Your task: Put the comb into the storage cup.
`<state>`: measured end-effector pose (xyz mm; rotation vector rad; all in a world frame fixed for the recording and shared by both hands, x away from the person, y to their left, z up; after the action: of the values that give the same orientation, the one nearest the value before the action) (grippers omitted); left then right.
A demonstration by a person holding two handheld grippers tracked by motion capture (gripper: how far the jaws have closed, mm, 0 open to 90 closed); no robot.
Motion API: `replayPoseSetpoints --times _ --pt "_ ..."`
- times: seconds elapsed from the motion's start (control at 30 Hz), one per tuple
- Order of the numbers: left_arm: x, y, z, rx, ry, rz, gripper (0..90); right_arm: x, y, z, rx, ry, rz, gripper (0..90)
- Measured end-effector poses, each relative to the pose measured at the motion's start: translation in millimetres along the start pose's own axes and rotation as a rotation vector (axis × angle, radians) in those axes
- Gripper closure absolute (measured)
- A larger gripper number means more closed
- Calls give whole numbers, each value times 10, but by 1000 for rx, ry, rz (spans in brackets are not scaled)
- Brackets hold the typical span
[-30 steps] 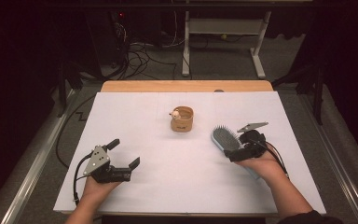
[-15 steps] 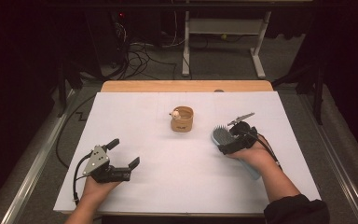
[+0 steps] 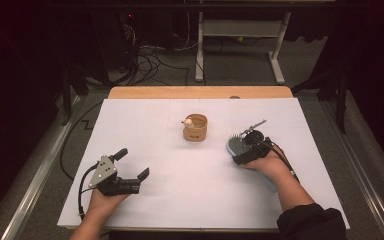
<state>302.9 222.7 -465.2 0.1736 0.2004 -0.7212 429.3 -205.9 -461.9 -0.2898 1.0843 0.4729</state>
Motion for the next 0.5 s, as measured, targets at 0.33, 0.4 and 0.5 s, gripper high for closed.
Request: replayPoseSetpoints --times 0.33,0.4,0.5 --pt "-12 8 3 -6 -8 8 3 8 12 2 3 -9 -3 116" --pt "-12 9 1 -4 -6 7 3 5 8 0 6 -4 5 121" --pt "-11 8 1 -5 -7 7 3 5 5 -1 2 -7 8 129"
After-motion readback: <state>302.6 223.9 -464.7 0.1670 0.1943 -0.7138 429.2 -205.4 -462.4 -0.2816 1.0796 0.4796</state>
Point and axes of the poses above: each handheld gripper's, and its own axes: x roughly forward along the jaws, z roughly out of its top, y roughly to its left, the point moved 1 cm from there along x, roughly forward along the jaws, and after that the axes turned 6 degrees about x, right-handed, at the moved point
